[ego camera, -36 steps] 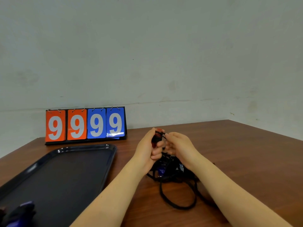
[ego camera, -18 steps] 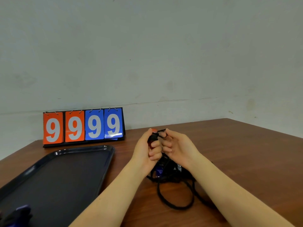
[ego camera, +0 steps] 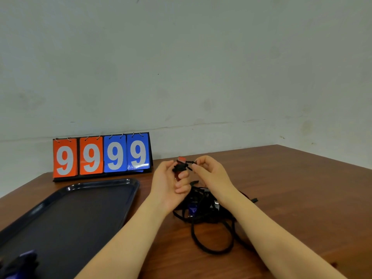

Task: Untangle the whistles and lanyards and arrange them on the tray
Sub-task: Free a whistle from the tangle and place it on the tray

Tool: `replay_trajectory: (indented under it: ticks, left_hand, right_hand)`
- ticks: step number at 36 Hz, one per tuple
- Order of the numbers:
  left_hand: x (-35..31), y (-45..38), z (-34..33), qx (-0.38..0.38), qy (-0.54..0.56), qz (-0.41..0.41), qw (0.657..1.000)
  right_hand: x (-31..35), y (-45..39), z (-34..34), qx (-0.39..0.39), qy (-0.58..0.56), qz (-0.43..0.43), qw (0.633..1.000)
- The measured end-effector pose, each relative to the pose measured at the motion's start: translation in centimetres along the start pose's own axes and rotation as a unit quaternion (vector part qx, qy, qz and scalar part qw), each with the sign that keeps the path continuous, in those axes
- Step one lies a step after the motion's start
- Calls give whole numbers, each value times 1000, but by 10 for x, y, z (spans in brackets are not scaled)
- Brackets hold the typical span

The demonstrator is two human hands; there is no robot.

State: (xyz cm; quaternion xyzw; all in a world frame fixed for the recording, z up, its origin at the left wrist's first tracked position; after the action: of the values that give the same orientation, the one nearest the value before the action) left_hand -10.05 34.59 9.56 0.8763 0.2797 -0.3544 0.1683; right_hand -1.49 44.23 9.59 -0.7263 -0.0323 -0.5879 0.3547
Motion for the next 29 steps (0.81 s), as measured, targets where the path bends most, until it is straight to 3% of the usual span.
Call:
replay_trajectory:
  ticks: [7, 11, 18, 21, 25, 29]
  left_hand:
    - [2, -7, 1, -28, -76, -21, 997]
    - [-1, -9, 5, -48, -176, -76, 980]
    - [0, -8, 6, -77, -307, -116, 941]
    - [0, -7, 4, -93, -330, -98, 934]
    - [1, -11, 6, -136, -355, -67, 922]
    - [5, -10, 5, -132, -310, -79, 938]
  right_hand:
    - [-5, 1, 2, -4, 100, 81, 992]
    - [-5, 1, 7, -23, 237, 221, 946]
    - [-10, -3, 12, -47, 286, 339, 895]
    - [-12, -3, 12, -24, 272, 313, 909]
    - [-10, 0, 9, 1, 217, 200, 955]
    - [-5, -2, 9, -13, 139, 117, 983]
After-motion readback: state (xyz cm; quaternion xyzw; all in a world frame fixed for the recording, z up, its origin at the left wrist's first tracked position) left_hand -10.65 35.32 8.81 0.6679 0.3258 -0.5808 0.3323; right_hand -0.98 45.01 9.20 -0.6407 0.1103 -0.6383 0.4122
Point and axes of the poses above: each hand's wrist, its own y-axis away from the middle knuckle, its own z-axis out of the back of the hand, x = y × z, the point moved 1 cm from there along -y, towards the middle knuckle, and after that the axes turned 15 degrees about -x, right-handed, at the moved point
